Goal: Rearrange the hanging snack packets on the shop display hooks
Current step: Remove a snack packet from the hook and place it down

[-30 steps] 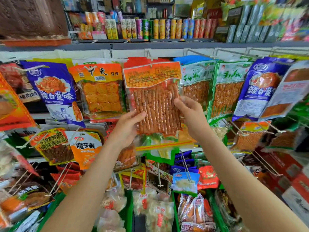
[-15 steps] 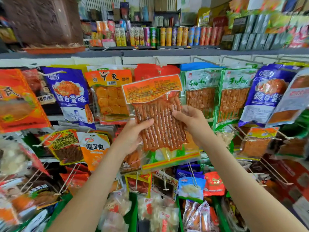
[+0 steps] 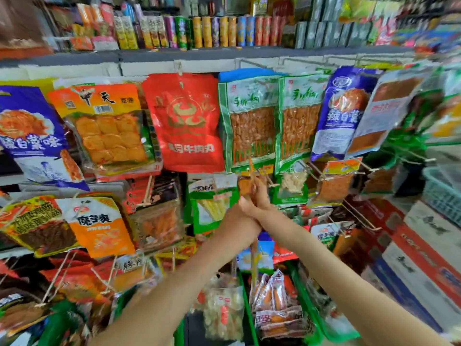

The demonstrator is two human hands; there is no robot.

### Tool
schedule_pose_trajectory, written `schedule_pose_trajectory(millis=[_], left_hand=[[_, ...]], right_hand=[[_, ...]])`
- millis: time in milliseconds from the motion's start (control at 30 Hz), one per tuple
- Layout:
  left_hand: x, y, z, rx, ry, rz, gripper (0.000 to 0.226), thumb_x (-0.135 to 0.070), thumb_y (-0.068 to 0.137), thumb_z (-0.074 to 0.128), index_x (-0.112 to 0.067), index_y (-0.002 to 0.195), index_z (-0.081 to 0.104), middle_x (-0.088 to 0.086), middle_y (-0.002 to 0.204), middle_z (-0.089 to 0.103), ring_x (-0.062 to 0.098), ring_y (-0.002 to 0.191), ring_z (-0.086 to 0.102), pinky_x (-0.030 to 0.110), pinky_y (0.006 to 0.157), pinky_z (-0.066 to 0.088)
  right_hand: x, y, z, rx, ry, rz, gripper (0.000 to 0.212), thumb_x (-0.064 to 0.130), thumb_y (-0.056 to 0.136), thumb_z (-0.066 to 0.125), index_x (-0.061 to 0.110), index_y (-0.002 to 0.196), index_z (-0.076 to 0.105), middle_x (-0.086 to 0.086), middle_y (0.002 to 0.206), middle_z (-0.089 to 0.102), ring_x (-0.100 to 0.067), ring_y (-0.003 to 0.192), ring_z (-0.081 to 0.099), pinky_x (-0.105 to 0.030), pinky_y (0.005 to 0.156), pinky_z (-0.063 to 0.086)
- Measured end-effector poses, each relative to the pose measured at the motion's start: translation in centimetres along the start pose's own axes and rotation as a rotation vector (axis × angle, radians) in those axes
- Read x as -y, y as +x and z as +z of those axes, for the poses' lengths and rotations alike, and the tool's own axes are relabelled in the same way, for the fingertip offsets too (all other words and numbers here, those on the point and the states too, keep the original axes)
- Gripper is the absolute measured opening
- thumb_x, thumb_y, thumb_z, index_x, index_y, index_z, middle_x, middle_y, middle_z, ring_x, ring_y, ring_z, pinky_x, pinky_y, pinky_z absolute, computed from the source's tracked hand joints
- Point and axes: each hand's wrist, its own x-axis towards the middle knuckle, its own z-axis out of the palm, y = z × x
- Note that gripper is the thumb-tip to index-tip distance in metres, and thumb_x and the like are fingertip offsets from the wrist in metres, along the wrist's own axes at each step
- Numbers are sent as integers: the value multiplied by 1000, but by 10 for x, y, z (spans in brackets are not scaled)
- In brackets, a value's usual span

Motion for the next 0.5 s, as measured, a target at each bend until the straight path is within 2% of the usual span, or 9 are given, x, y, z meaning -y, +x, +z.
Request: schedule_pose_trajectory(millis=[33, 67, 133, 167, 200, 267, 333, 400, 500], left_hand=[[-6, 3, 14, 57, 7, -22, 39, -12, 95, 45, -7, 134, 44, 14, 129, 54, 29, 115, 55, 28, 90, 44], [-18, 7, 29, 114, 51, -1, 44, -13, 93, 47, -7, 136, 42, 15, 130, 54, 30, 115, 56, 36, 92, 47], [-29, 11, 42, 131, 195, 128, 58, -21, 86, 51, -7, 140, 34, 18, 117, 62, 36, 104, 61, 43, 81, 52], [-36, 14, 49, 133, 206, 178, 69, -30, 83, 52, -9, 144, 25, 19, 110, 64, 37, 98, 62, 43, 76, 53], [-44, 17, 56, 151, 186, 206, 77, -41, 81, 50, -15, 146, 19, 17, 109, 65, 37, 97, 62, 42, 76, 53], [-60, 21, 69, 156, 90, 261, 72, -54, 80, 45, -25, 144, 28, 8, 121, 62, 28, 110, 59, 37, 88, 49], [-71, 32, 85, 76, -22, 302, 53, -47, 89, 48, -26, 137, 43, -1, 131, 55, 17, 119, 51, 31, 98, 42], [-83, 48, 101, -113, -29, 335, 42, -36, 95, 48, -20, 134, 45, -1, 132, 48, 14, 124, 43, 29, 103, 35], [-101, 78, 131, -259, -4, 206, 53, -40, 92, 52, -21, 139, 37, 3, 139, 38, 18, 132, 31, 31, 108, 29]], right_hand=[[-3, -6, -5, -53, 82, 9, 88, 49, 70, 64, 30, 142, 16, 8, 144, 29, -13, 136, 27, -40, 113, 27], [-8, -10, -19, -163, 122, 0, 78, 41, 75, 65, 27, 140, 24, 8, 139, 39, -13, 130, 37, -37, 108, 34], [-12, -12, -39, -431, 147, -47, 30, 26, 87, 61, 18, 115, 54, 4, 102, 63, -16, 99, 59, -27, 83, 46], [-15, -15, -57, -543, 149, -48, 10, 23, 90, 58, 15, 97, 60, 3, 85, 65, -15, 83, 62, -25, 71, 46], [-20, -17, -76, -620, 178, -40, 10, 21, 91, 56, 14, 86, 61, 2, 74, 65, -13, 71, 62, -24, 66, 47], [-28, -25, -115, -656, 291, -20, 14, 18, 91, 58, 10, 79, 62, -2, 69, 67, -14, 65, 65, -25, 63, 51], [-43, -37, -155, -641, 378, 17, 15, 16, 90, 59, 6, 80, 64, -8, 73, 70, -22, 68, 67, -30, 65, 54], [-64, -47, -191, -592, 410, 93, 18, 19, 88, 61, 2, 89, 67, -18, 90, 71, -34, 83, 67, -43, 80, 54], [-89, -63, -242, -523, 400, 190, 24, 21, 85, 64, -2, 93, 64, -23, 93, 68, -37, 85, 66, -48, 84, 50]])
